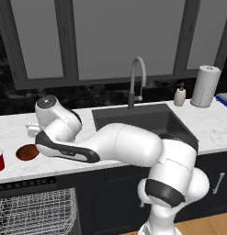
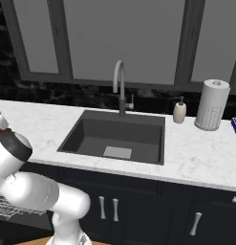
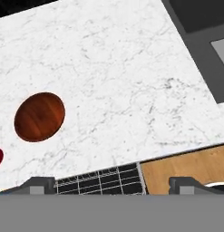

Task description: Pick up the cup and bowl from the counter, place them in the dishwasher, and close the dishwasher door.

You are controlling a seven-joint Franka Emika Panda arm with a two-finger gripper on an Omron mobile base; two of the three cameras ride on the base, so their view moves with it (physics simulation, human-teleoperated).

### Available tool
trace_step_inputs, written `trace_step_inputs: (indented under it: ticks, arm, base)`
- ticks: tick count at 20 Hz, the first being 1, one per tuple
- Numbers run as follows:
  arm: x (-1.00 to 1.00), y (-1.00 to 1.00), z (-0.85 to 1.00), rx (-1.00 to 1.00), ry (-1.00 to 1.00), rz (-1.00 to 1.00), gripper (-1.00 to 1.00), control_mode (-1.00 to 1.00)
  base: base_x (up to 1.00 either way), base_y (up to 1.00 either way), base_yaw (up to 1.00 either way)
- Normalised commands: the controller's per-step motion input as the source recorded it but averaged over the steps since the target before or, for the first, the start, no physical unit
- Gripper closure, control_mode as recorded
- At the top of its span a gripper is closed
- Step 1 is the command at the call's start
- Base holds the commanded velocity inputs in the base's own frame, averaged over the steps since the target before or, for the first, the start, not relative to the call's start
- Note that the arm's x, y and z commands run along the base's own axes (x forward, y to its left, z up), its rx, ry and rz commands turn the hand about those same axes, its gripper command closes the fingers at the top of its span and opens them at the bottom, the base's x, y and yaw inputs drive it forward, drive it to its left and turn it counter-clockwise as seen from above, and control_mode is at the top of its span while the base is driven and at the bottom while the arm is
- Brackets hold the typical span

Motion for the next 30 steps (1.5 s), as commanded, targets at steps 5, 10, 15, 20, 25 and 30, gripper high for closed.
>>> trace_step_inputs:
  ticks: [5,10,15,20,25,30]
  arm:
    - [0.39,-0.2,-0.19,0.24,-0.01,-0.19,-1.0,-1.0]
    - [-0.07,-0.47,-0.19,0.31,0.1,-0.05,-1.0,-1.0]
    - [-0.01,-0.02,-0.03,0.04,0.22,0.03,-1.0,-1.0]
    - [0.22,0.0,-0.2,0.0,0.13,0.03,-1.0,-1.0]
    - [0.47,0.03,-0.34,0.0,0.04,0.0,-1.0,-1.0]
    - [0.47,0.15,-0.31,0.0,0.03,0.01,-1.0,-1.0]
  base:
    - [0.0,0.0,0.0]
    - [0.0,0.0,0.0]
    - [0.0,0.0,0.0]
    - [0.0,0.0,0.0]
    - [0.0,0.0,0.0]
    - [0.0,0.0,0.0]
